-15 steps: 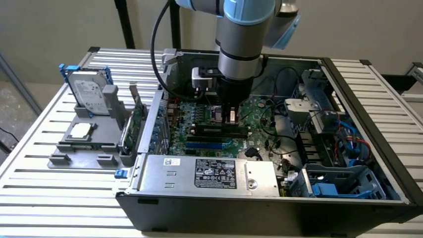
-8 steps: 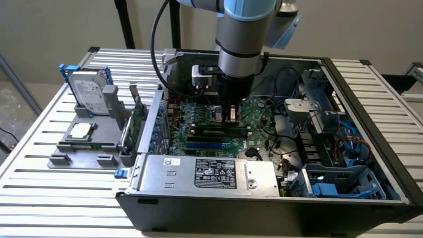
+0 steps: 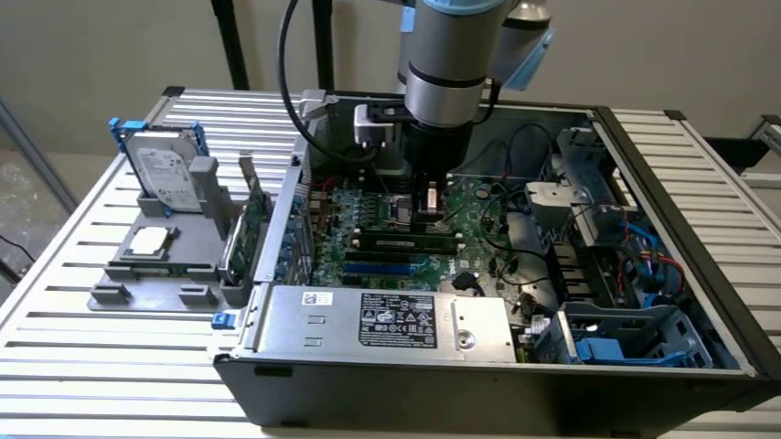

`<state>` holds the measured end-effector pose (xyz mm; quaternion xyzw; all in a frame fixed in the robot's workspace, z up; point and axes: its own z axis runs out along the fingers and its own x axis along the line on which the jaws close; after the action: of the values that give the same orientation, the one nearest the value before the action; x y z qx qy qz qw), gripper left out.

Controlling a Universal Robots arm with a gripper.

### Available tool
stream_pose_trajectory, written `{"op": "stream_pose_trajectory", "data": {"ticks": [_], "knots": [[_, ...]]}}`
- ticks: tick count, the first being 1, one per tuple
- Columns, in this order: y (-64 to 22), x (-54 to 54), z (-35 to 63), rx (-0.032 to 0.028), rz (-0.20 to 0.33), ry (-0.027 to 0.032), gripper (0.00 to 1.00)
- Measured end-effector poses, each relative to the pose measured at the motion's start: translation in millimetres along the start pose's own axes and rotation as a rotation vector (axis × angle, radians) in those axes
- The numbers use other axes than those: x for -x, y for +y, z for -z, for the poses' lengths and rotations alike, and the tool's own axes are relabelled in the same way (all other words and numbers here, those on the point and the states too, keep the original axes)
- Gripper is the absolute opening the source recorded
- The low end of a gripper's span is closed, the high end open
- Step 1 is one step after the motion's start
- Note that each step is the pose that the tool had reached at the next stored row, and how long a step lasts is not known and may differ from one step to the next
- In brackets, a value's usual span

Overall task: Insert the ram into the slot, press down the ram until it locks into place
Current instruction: 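Insert the ram into the slot, then press down the ram until it locks into place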

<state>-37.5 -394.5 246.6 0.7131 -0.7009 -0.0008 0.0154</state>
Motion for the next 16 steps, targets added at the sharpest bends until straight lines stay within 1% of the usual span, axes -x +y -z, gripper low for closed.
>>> {"op": "stream_pose_trajectory", "data": {"ticks": [1,16], "knots": [[0.0,0.0,0.0,-0.0001,0.0,-0.0001,0.11],[0.1,0.0,0.1,0.0001,0.0,0.0002,0.11]]}}
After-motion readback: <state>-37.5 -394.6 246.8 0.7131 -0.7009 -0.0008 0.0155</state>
